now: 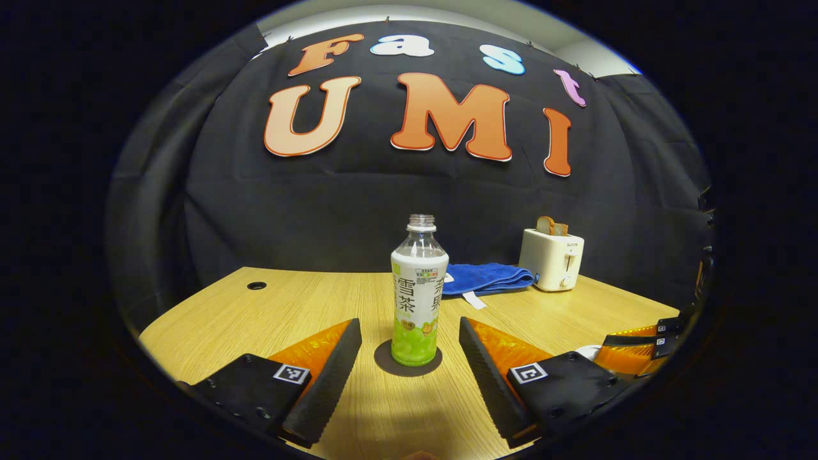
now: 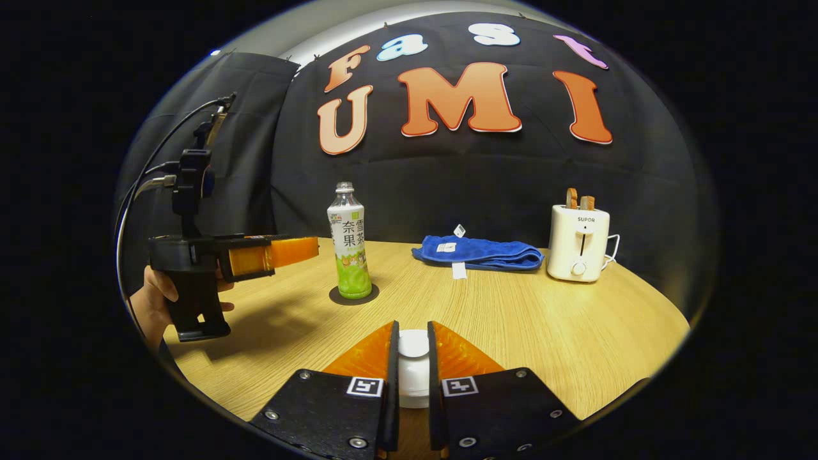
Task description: Open the teacup lid with one hand, grasp the water bottle and pour water into the teacup with the other hand; after pouring, place the water bottle on the coaster and then close the teacup lid.
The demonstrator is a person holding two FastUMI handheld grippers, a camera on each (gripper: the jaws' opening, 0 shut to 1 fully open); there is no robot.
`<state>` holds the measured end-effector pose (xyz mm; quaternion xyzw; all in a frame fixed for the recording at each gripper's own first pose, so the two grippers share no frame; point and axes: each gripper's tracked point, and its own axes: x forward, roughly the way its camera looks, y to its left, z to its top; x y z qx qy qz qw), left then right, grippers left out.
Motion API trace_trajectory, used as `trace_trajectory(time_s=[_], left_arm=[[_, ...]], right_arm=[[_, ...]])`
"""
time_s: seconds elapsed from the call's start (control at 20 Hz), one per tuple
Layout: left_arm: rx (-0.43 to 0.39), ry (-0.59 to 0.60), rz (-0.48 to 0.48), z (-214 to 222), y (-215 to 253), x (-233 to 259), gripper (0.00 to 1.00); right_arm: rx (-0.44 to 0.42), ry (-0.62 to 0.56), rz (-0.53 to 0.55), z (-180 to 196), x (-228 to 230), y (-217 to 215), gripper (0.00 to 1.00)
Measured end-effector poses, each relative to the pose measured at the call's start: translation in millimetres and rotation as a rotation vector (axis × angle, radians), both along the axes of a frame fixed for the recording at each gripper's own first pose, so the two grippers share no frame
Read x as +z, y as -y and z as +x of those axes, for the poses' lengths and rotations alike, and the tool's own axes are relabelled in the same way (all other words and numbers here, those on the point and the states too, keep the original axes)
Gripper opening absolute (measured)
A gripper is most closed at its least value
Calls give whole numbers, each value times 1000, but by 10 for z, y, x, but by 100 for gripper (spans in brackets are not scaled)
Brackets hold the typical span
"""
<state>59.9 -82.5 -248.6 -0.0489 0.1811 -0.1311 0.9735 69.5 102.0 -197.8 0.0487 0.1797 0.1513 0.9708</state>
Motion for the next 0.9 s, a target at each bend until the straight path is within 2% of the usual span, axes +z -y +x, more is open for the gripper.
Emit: trace_trajectory(time_s=[0.25,0.35,0.5,0.65,0.7,0.9], left_arm=[[13,10,7,-36,-50,83,98],[18,24,15,-55,-70,151,98],[25,66,25,-61,-98,334,98],[45,106,50,-94,-181,564,97],[53,118,51,-112,-203,642,98],[101,156,18,-179,-348,999,98]], right_arm=[[1,-18,16,-6,-3,7,21],[-9,-20,10,3,-5,31,27],[-27,9,22,22,143,83,42],[-63,71,41,61,435,183,48],[-81,92,41,69,542,235,58],[-156,178,36,63,1024,466,71]])
